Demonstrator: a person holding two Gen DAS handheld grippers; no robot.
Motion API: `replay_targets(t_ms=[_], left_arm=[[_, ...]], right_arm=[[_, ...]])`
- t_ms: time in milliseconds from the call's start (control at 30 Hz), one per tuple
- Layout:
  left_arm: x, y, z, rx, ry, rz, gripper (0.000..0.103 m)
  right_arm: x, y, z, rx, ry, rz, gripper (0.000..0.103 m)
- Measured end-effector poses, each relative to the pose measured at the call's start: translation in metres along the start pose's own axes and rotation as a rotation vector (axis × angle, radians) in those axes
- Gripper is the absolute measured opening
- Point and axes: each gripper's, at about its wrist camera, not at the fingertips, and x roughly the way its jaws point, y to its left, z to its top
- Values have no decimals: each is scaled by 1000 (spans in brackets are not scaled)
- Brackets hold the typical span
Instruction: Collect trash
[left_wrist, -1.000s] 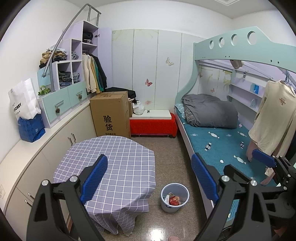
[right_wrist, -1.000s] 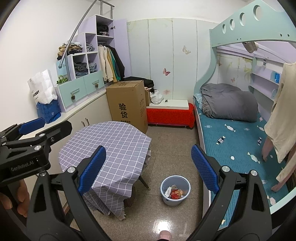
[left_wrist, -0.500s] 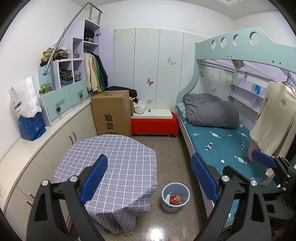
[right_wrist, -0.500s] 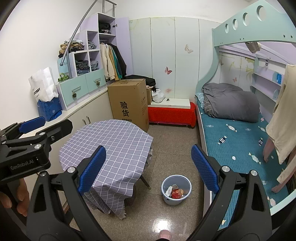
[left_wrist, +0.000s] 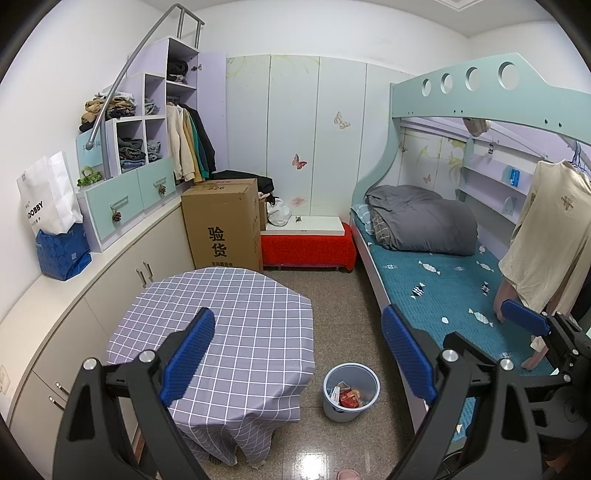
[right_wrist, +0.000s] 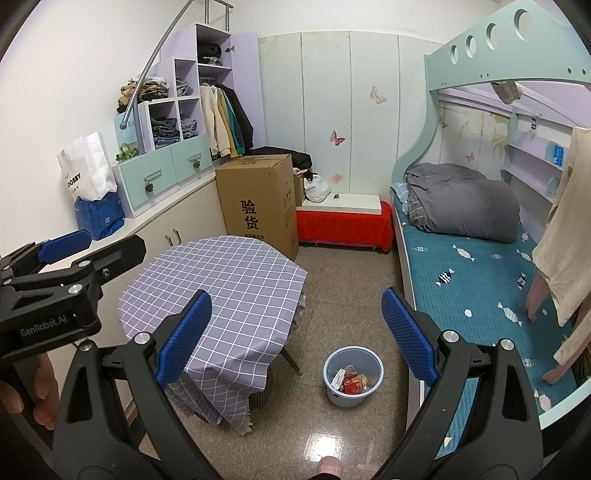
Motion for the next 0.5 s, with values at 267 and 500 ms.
replay_targets(t_ms=[267,500], left_arm=[[1,1,0,0,1,-2,90],[1,2,0,4,0,3,90]], right_arm=[[1,0,-1,1,2,3,91],[2,1,-2,0,3,7,91]])
